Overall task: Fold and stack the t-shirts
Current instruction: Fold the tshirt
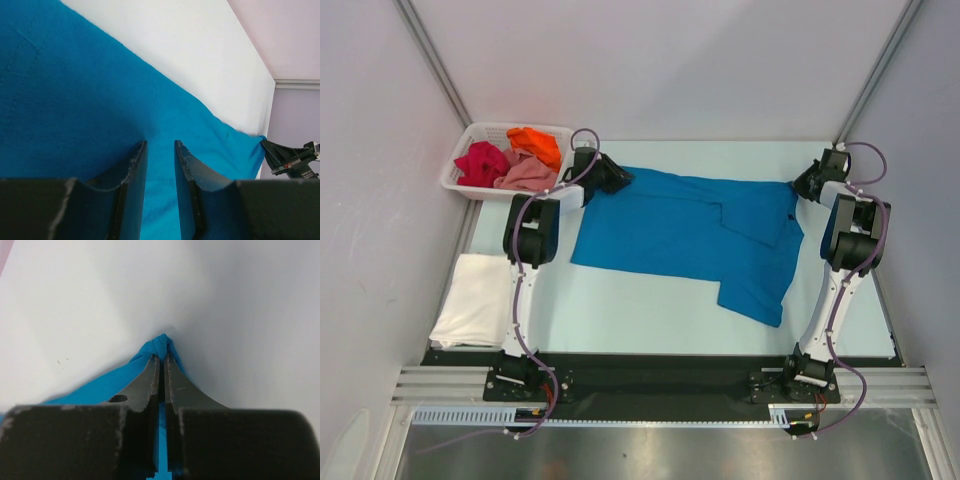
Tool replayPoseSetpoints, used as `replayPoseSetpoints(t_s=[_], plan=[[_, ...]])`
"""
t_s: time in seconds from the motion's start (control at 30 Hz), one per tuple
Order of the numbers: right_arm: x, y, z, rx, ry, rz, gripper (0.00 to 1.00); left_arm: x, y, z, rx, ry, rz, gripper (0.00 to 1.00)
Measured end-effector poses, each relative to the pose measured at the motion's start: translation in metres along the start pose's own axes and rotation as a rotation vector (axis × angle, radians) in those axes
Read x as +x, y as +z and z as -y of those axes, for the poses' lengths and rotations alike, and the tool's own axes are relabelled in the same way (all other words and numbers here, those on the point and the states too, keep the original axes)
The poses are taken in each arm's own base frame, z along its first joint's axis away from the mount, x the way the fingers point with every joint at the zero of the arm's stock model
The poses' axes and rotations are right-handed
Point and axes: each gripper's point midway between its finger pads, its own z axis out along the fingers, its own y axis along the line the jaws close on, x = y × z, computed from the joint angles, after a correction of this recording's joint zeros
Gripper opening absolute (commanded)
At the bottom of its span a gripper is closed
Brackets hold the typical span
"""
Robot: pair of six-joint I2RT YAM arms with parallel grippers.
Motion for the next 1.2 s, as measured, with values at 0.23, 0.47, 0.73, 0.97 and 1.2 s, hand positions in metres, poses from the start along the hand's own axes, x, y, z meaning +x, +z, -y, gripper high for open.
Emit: replayPoseSetpoints(t_s=[0.23, 0.47, 0.73, 0.97, 1.2], plan=[[-0.004, 0.002, 0.004, 0.024, 0.044, 0.034, 0.0, -0.001, 0.0, 0.0, -0.002, 0.01, -0.002, 0.34], [-0.01, 0.003, 0.009, 0.077, 0.167, 0.074, 0.0, 0.0, 0.0, -0.001, -0.007, 0.009, -0.003, 0.34], [-0.016, 0.009, 0.004, 0.083, 0.231, 0.092, 0.3, -0.003, -0.001, 0.003, 0.01, 0.069, 0.008, 0.44], [-0.026, 0.004, 0.003, 0.124, 0.101, 0.078, 0.55, -0.008, -0.04, 0.013, -0.047, 0.234, 0.101, 0.5], [-0.027, -0.02, 0.022, 0.24, -0.049, 0.04, 0.65, -0.051, -0.077, 0.041, -0.121, 0.308, 0.284, 0.45]])
